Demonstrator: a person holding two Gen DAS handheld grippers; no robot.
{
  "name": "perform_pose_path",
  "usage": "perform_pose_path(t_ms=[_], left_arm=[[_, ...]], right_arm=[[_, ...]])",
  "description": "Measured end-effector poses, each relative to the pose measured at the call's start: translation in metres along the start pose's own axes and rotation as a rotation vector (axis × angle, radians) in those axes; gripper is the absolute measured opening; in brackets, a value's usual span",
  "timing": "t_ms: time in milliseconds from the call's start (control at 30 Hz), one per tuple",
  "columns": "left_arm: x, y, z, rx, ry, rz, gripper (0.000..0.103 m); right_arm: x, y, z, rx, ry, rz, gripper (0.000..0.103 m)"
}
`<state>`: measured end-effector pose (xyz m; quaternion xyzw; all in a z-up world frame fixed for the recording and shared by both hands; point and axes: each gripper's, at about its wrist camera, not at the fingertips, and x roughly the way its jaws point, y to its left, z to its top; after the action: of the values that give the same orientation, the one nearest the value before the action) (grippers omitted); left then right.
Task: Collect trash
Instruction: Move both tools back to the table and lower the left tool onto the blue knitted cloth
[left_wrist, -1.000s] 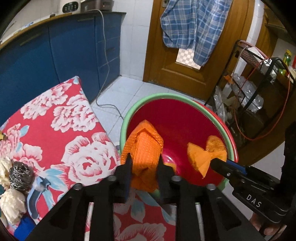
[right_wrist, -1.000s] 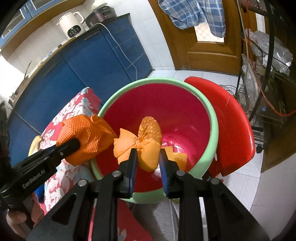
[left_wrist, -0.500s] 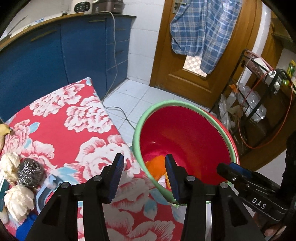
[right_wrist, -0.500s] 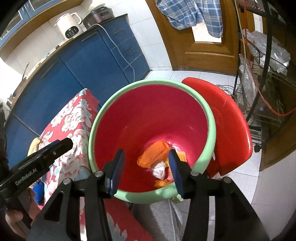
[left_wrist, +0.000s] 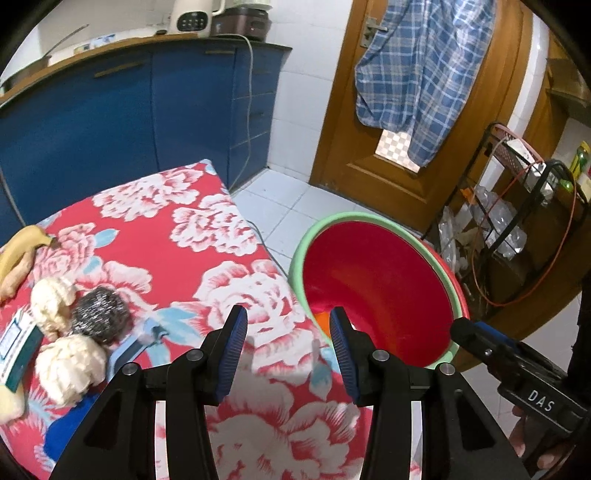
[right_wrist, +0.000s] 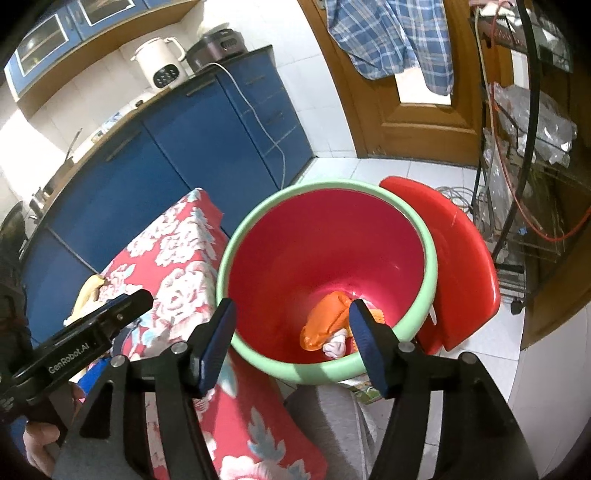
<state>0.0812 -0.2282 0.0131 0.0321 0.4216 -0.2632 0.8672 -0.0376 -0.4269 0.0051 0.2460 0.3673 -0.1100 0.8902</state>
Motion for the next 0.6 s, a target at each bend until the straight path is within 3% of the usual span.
perform_pose_path(t_ms=[600], left_arm=[[-0.072, 0.052, -0.029, -0.094, -0.089, 0.114, 0.048]], right_arm=[[-0.023, 0.054, -0.019, -0.112, 0.001, 0.046, 0.071]])
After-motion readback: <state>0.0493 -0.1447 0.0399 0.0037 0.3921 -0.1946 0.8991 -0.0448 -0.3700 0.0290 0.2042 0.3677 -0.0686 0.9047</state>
